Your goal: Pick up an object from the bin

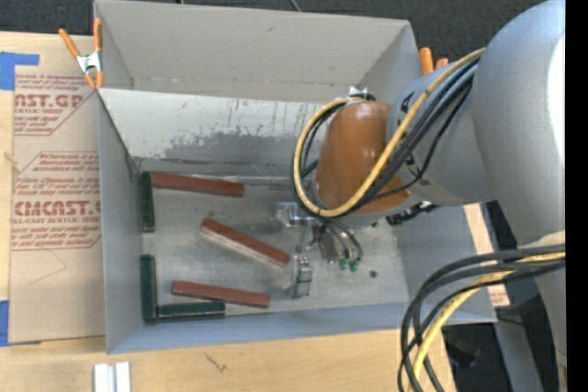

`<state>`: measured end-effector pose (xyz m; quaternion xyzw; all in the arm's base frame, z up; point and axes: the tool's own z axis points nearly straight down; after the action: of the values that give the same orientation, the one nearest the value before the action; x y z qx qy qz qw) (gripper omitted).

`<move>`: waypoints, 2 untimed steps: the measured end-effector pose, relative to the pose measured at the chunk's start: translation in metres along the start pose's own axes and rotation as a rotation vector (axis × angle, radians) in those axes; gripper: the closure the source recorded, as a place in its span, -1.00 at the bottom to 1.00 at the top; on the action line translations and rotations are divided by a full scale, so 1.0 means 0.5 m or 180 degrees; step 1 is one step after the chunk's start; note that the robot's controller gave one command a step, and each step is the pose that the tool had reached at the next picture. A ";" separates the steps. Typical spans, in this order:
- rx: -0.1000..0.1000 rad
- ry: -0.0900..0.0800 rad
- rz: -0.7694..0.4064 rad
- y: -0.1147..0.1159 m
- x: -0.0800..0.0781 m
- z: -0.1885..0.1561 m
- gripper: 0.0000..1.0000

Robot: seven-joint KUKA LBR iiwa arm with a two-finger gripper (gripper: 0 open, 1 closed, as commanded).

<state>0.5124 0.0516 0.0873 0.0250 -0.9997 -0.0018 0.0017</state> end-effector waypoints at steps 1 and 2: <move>0.0012 -0.0011 -0.0146 0.018 -0.038 0.001 -1.00; 0.0013 -0.0018 -0.0203 0.025 -0.048 0.003 -1.00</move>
Offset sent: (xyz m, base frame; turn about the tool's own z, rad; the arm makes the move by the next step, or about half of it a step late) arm 0.0479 0.0660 -0.0173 0.1417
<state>0.5357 0.0653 0.0857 0.0569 -0.9984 0.0002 -0.0012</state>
